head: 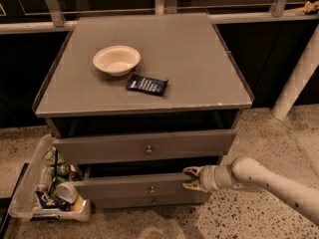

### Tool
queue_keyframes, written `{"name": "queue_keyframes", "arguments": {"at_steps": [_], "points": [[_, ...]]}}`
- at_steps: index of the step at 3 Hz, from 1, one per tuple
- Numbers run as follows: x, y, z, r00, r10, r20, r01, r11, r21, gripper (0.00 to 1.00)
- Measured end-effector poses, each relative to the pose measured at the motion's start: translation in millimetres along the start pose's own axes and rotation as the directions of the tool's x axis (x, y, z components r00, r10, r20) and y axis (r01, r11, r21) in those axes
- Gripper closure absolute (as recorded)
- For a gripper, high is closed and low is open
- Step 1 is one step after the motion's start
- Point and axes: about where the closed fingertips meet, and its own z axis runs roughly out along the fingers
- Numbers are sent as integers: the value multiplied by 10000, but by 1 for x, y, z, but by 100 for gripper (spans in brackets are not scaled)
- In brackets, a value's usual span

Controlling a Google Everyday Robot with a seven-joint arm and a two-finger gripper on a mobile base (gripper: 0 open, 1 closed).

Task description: Open middle drawer

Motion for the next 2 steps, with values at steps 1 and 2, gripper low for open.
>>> {"name": "queue_keyframes", "arguments": {"at_steps": [1, 2], "points": [[3, 2, 2, 9998, 112, 140, -110, 9999, -95, 36], [5, 10, 1, 9991, 240, 356, -233, 9995, -209, 37]]}}
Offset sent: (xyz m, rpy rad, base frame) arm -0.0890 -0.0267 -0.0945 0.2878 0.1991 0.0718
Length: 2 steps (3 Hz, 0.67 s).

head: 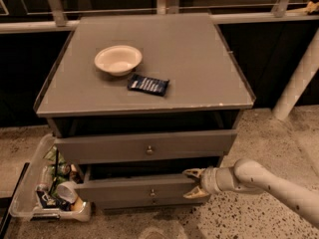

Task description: Open middle drawer

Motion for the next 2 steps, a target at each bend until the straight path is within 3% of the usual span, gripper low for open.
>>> {"name": "queue_keyframes", "arguments": {"at_steps": [1, 2], "points": [[-3, -1, -2, 10000, 0, 1, 0, 10000, 0, 60], [0, 21, -5, 9998, 55, 212, -53, 9999, -139, 84]]}}
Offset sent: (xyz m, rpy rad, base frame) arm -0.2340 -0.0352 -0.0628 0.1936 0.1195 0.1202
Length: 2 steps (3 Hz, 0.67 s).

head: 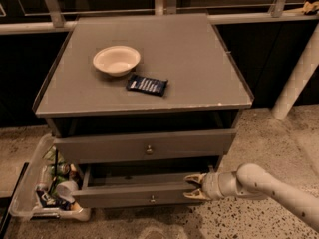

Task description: Open middle drawer

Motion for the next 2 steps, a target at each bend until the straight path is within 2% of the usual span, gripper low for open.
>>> {"name": "queue_keyframes", "arguments": {"at_steps": [1, 2], "points": [[-4, -2, -3, 10000, -1, 0, 1, 10000, 0, 100], [-17, 3, -10, 9988, -477, 86, 473, 9981, 404, 100]]}}
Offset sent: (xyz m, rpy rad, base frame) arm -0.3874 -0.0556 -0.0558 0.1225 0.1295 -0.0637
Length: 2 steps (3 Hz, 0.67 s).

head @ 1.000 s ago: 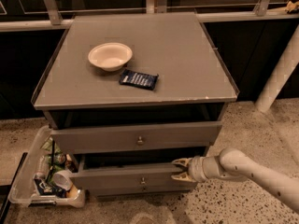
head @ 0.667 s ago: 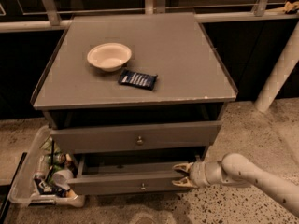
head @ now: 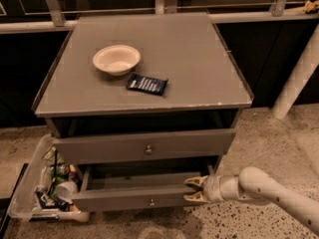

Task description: Open middle drawer

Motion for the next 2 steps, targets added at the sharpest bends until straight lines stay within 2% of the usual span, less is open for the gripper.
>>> {"name": "queue_keyframes", "arguments": {"at_steps": [1, 2], "points": [[0, 0, 0, 10000, 0, 2, 0, 10000, -2, 82], [0, 0, 0, 10000, -1, 2, 1, 10000, -2, 59]]}}
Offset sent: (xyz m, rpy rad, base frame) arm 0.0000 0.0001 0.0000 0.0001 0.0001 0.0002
